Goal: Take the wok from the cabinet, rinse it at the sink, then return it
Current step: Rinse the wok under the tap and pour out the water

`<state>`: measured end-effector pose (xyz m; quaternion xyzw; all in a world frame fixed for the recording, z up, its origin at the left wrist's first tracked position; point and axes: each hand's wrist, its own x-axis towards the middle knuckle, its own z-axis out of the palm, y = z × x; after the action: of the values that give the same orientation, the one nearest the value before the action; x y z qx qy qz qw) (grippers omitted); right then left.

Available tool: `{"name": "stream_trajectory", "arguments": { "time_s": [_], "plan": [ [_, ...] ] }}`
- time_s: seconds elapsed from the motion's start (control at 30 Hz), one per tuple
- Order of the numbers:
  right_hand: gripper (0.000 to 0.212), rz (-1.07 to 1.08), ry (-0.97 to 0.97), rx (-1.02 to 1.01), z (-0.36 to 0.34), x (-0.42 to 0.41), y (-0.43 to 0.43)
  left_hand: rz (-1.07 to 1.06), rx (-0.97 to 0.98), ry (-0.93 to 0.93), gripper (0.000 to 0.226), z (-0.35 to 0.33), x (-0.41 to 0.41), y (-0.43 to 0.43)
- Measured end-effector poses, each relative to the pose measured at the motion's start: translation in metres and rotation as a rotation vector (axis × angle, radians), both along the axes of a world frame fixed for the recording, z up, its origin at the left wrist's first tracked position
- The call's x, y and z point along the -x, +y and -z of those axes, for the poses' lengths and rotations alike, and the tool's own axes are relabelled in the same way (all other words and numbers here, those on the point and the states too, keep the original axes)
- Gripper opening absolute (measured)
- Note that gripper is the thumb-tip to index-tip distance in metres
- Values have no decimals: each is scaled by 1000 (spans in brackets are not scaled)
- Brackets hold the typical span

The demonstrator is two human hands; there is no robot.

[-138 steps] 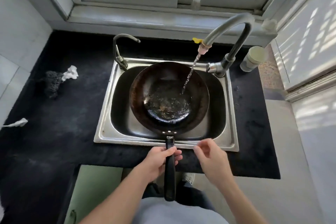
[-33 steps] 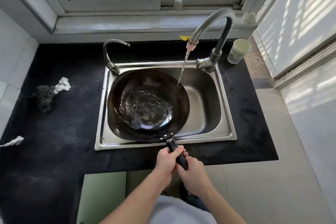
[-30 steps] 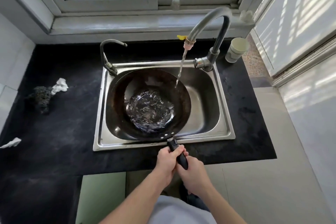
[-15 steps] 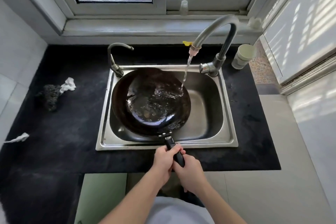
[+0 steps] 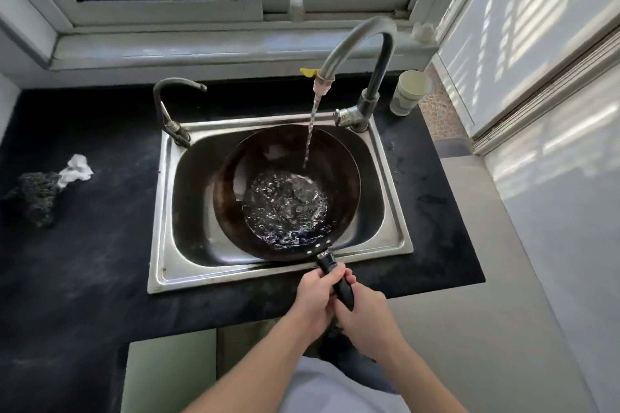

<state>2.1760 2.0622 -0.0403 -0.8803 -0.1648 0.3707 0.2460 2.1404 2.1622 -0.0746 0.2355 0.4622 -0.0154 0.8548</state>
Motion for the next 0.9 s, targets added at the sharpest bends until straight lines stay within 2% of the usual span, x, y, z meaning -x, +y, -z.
{"name": "stream_trajectory", "arguments": {
  "time_s": [0.1,0.17,0.43,0.67,0.9],
  "plan": [
    [39,16,-46,-2,2,-7,1,-3,65,-46,11,-2,-11,1],
    [45,21,-51,-1,0,-11,4,-1,75,-72,10,-3,-14,4],
    [36,-16,-157,10,1,-1,3,-5,81,-130,8,-7,-3,10],
    [31,-13,-163,24,2,2,-1,35,106,-133,7,2,-3,6],
    [44,-7,-162,-12,3,-17,7,21,66,-143,11,-2,-22,14]
  ]
}}
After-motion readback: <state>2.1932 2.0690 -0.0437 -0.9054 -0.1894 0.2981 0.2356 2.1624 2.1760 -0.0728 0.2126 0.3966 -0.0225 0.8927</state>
